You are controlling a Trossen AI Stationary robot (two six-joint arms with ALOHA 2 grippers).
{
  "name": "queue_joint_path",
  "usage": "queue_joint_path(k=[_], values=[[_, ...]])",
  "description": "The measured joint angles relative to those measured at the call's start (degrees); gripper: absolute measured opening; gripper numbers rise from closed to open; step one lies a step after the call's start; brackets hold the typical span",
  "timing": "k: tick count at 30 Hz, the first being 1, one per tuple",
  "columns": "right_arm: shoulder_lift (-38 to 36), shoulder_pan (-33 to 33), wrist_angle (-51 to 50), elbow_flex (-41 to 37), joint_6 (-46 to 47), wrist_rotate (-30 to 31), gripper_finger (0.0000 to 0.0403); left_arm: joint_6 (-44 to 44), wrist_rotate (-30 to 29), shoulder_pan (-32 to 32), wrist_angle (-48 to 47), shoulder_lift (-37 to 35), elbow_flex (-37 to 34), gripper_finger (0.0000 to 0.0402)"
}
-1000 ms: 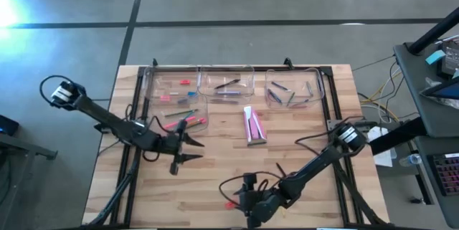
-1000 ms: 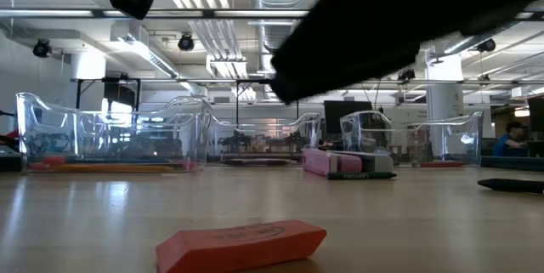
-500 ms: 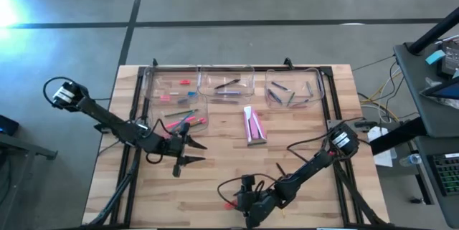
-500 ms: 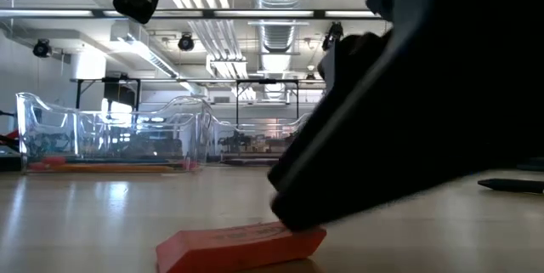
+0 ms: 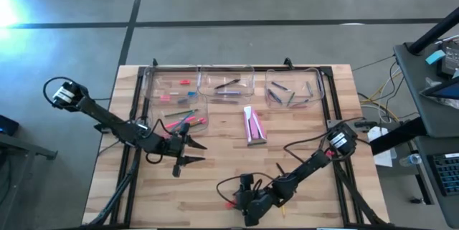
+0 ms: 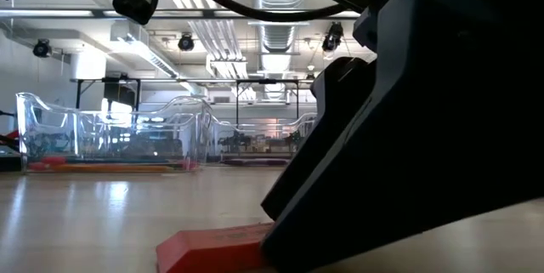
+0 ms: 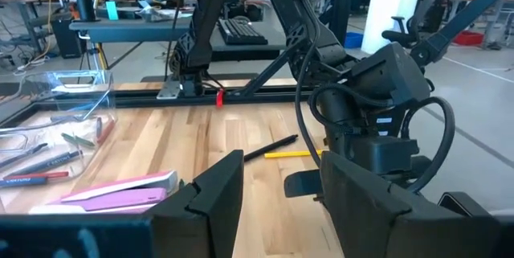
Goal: Sort crayons/erasers/pens/pencils in bins
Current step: Put the orange eraser into the top left transparent bin
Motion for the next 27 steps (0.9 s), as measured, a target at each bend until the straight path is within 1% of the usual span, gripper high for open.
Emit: queue_joint_path(k=[3,6,10,15,18,20,25,27], values=[[0.1,-0.1,-0.6,0.0,0.0,-0.1,0.0212,-0.9,0.0,0.0,0.0,0.0,0.0,0.0152],[0.5,-0.3,-0.8,0.1,0.3,-1.1,0.0194,-1.3,0.0,0.0,0.0,0.0,-0.1,0.0152],[1.1,-0.7,-0.8,0.2,0.4,-2.8,0.0144,-1.3,0.0,0.0,-0.1,0.3,-0.2,0.0152],[1.2,-1.0,-0.8,0.2,-0.1,-3.2,0.0072,-1.4,0.0,0.0,0.0,0.3,-0.2,0.0152],[1.0,-1.0,-1.0,0.2,-0.6,-3.1,0.0042,-1.4,0.0,0.0,0.0,0.3,-0.2,0.0152],[0.7,-1.1,-1.1,0.1,-0.6,-3.1,0.0036,-1.4,0.0,0.0,0.0,0.3,-0.2,0.0152],[-1.0,-1.2,-1.8,-0.1,-0.6,-2.8,0.0038,-1.5,0.0,0.0,0.0,0.3,-0.3,0.0152],[-1.8,-1.3,-2.7,-0.2,-1.1,-1.7,0.0038,-1.5,0.0,0.0,0.0,0.3,-0.3,0.0152]])
